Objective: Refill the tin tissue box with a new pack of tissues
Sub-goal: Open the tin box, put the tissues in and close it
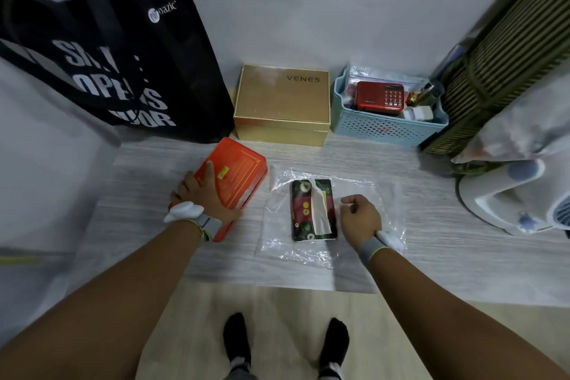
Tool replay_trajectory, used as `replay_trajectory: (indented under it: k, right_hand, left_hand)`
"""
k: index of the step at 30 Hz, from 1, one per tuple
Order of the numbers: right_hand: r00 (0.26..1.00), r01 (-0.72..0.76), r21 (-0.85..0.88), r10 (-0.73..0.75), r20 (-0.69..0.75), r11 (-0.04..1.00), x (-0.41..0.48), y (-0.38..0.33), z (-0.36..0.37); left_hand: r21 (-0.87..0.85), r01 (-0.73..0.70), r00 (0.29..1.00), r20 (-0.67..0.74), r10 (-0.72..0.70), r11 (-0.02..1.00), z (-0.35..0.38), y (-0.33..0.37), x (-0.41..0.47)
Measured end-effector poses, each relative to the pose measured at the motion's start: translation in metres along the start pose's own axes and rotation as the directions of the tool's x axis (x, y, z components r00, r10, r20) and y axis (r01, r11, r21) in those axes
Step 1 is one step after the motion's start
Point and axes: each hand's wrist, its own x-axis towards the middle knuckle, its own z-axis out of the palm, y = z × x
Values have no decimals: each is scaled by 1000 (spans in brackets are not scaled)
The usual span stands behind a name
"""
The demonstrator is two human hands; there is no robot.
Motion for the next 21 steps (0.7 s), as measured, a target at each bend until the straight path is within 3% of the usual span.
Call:
replay_trajectory:
  k: [6,11,14,17,21]
  right_hand:
    - [996,85,54,-83,-42,995,-19,-31,-3]
    - [981,193,77,-191,-24,978,-36,-58,-6]
    - [967,252,109,-254,8,962,-45,-70,-9]
    - [942,295,182,-318,112,938,-62,-86,-18]
    - [897,204,344,-316,309,916,-79,-99,-27]
  left_hand:
    - [23,-49,997,65,48,999,-25,-13,-14]
    - [-208,23,999,37,-16,978,-41,-3,-38]
    - [-389,58,995,92,-24,919,-55,6,-45]
    - [-606,74,992,130,6,792,-74,16,-57]
    - [-892,83,978,158,135,444,-85,31,-67]
